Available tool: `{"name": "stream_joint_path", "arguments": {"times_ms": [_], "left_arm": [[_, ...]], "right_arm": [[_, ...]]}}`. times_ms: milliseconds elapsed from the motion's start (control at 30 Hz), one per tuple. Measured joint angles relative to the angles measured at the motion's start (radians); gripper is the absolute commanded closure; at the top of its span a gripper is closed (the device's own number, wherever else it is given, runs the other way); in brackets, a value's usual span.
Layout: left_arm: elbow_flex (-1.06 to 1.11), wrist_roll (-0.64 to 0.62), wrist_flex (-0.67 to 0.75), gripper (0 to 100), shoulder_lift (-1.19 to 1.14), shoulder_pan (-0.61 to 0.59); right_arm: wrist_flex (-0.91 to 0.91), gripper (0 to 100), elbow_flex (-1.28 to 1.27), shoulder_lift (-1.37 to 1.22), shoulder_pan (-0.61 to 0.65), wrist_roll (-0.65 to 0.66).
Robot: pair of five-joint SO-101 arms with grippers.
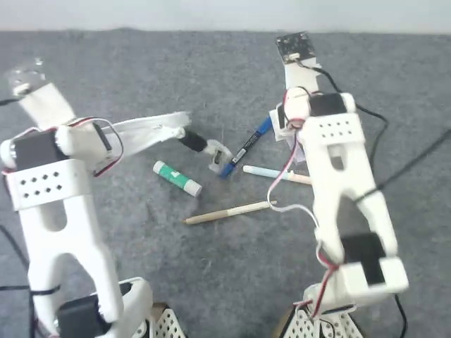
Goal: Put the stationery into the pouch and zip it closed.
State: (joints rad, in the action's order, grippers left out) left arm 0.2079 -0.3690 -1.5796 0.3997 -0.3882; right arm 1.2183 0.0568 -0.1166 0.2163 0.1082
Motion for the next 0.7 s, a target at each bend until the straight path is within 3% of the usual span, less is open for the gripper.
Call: {"name": "stream_joint_path", "arguments": {"times_ms": [333,700], "left_arm": [[0.0,-0.006,0.003,99,0.0,-0.008],[0.0,-0.006,0.003,99,0.0,-0.008]], "right_arm": [[-0.02,84.4,0.061,-0.25,0.0,0.11],[-0.109,84.4,0.061,-0.334,0.0,0.166]]}}
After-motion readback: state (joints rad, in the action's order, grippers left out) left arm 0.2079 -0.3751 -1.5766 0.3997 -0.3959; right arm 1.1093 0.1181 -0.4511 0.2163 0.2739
